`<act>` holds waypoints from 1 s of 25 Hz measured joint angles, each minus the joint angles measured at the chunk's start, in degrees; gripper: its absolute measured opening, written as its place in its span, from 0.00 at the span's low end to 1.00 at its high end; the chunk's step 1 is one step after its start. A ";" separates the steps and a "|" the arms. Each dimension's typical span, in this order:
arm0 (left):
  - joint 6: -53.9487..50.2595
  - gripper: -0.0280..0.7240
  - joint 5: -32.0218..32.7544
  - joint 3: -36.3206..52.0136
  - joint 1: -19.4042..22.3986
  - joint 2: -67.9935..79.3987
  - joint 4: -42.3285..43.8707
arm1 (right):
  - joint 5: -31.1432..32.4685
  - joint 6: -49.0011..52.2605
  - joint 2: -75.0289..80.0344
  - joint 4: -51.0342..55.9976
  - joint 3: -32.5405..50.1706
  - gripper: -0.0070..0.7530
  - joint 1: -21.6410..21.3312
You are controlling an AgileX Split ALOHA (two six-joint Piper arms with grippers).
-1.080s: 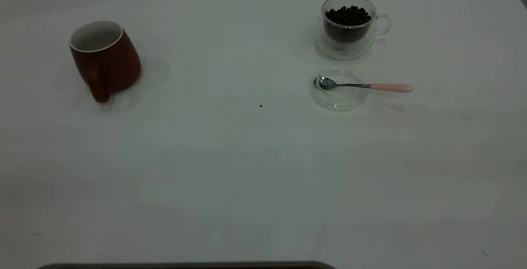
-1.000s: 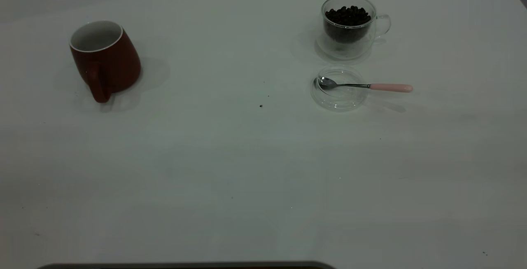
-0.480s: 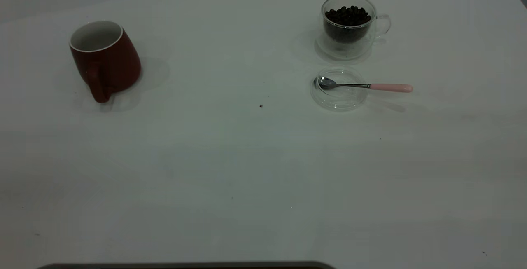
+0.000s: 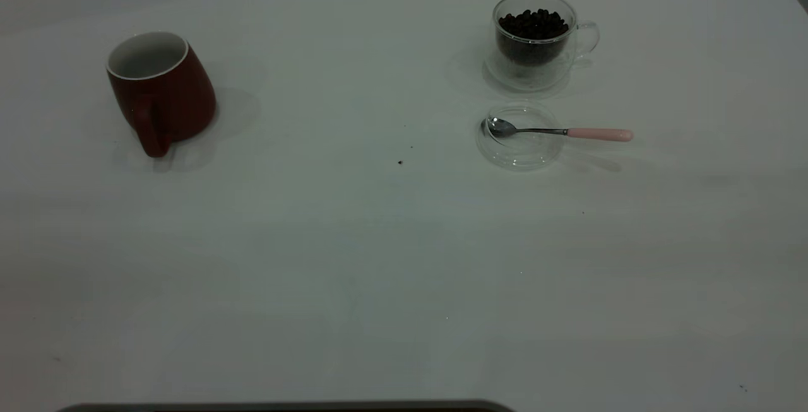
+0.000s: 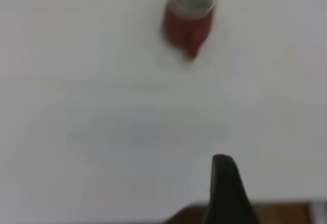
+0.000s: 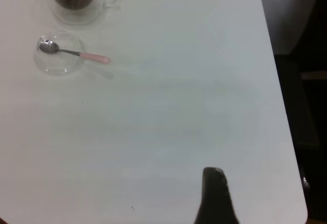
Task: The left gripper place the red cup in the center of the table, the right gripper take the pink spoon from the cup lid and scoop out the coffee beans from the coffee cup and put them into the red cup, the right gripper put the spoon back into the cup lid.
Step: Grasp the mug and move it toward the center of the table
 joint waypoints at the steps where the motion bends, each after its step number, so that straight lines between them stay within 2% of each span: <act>1: 0.00 0.74 -1.49 -1.34 0.00 2.02 -0.99 | 0.00 0.00 0.00 0.00 0.00 0.77 0.00; 4: 0.05 0.74 -4.94 -5.75 0.00 10.99 -1.28 | 0.00 0.00 0.00 0.00 0.00 0.77 0.00; 8: 0.11 0.74 -9.95 -11.43 0.00 26.00 2.80 | 0.00 0.00 0.00 0.00 0.00 0.77 0.00; 16: 1.30 0.76 -15.01 -22.43 0.00 55.97 8.00 | 0.00 0.00 0.00 0.00 0.00 0.77 0.00; 20: 5.54 0.81 -17.28 -28.57 0.00 71.63 8.95 | 0.00 0.00 0.00 0.00 0.00 0.77 0.00; 25: 13.87 0.82 -20.91 -37.53 0.00 91.22 9.59 | 0.00 0.00 0.00 0.00 0.00 0.77 0.00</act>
